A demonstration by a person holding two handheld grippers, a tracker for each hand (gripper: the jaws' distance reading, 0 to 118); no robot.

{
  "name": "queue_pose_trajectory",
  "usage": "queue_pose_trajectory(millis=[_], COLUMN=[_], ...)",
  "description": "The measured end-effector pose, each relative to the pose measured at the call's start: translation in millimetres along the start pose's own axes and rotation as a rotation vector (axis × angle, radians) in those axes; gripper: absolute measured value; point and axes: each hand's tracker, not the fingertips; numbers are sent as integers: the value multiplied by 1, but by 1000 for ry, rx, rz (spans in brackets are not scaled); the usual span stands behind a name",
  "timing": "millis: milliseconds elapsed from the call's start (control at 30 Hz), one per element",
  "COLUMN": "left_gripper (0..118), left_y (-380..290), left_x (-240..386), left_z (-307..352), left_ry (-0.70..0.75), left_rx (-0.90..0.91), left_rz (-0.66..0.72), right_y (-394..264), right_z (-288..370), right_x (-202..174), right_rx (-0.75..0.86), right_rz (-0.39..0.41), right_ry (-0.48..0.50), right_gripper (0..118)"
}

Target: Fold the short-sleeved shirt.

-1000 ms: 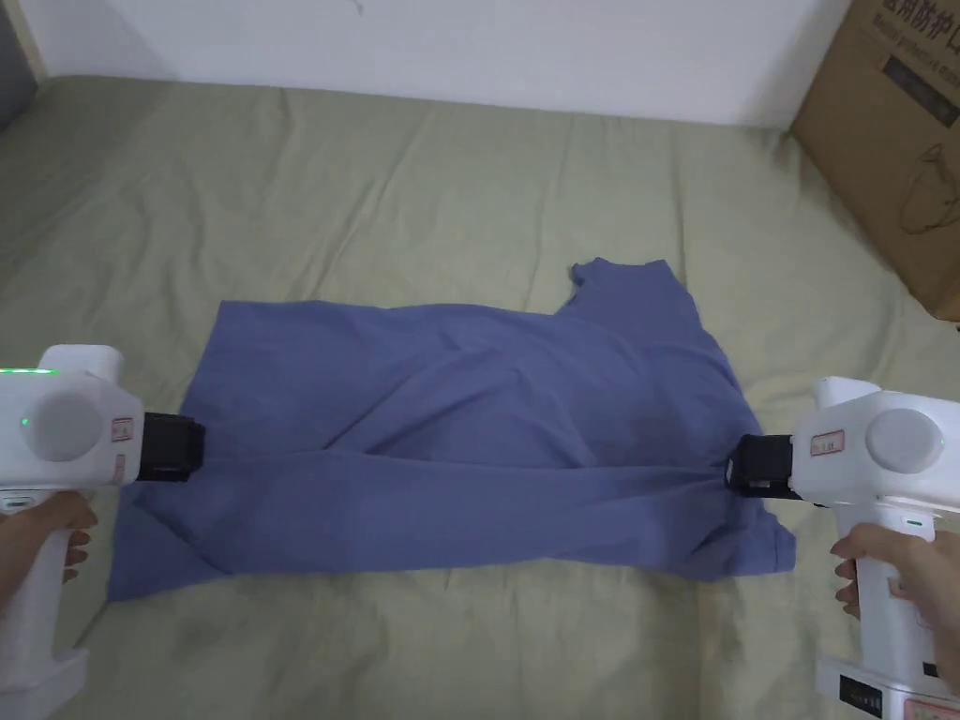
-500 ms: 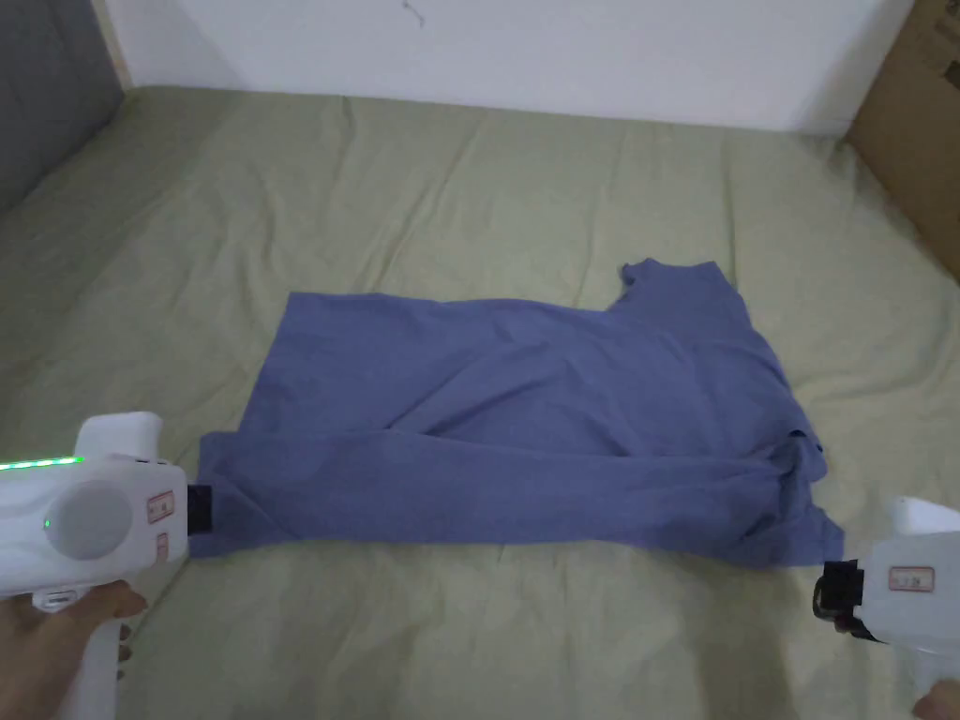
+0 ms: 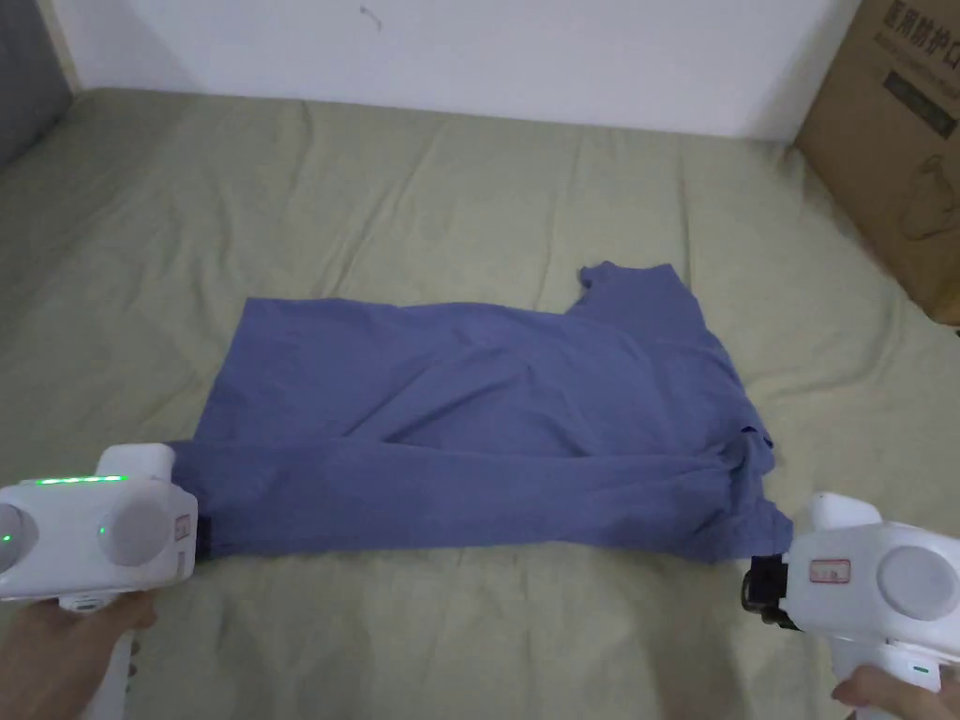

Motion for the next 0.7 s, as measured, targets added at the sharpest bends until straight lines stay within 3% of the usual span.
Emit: queue_pose_trajectory(millis=[67, 100, 133, 167, 367, 400, 433, 467, 533, 700], left_gripper=[8, 7, 7, 7, 7, 7, 7, 7, 7, 7], left_y=[6, 7, 8, 7, 13, 13, 15, 16, 18, 17], left_x=[4, 4, 5, 14, 21, 23, 20, 20, 16, 11], left_z=[5, 5, 5, 14, 11, 11, 5, 5, 6, 16], left_ry=[-5, -6, 6, 9, 43, 48, 51, 52, 41, 23], left_rx=[-19, -20, -33, -40, -76, -79, -82, -82, -86, -78], left_rz=[-11, -23, -37, -39, -61, -67, -72, -74, -68, -74], right_y=[12, 19, 28, 37, 71, 73, 70, 67, 57, 56], right_z=[-1, -3, -6, -11, -41, -50, -59, -65, -62, -40], right_x=[1, 2, 4, 6, 11, 9, 8, 6, 4, 6], right_rx=[29, 42, 43, 42, 39, 17, -18, -49, 17, 8], right_rz=[8, 7, 3, 0, -45, -38, -34, -54, -109, -75], right_ry=[0, -4, -9, -13, 5, 6, 0, -3, -16, -7], right_gripper=[24, 49, 66, 75, 71, 54, 26, 9, 8, 8])
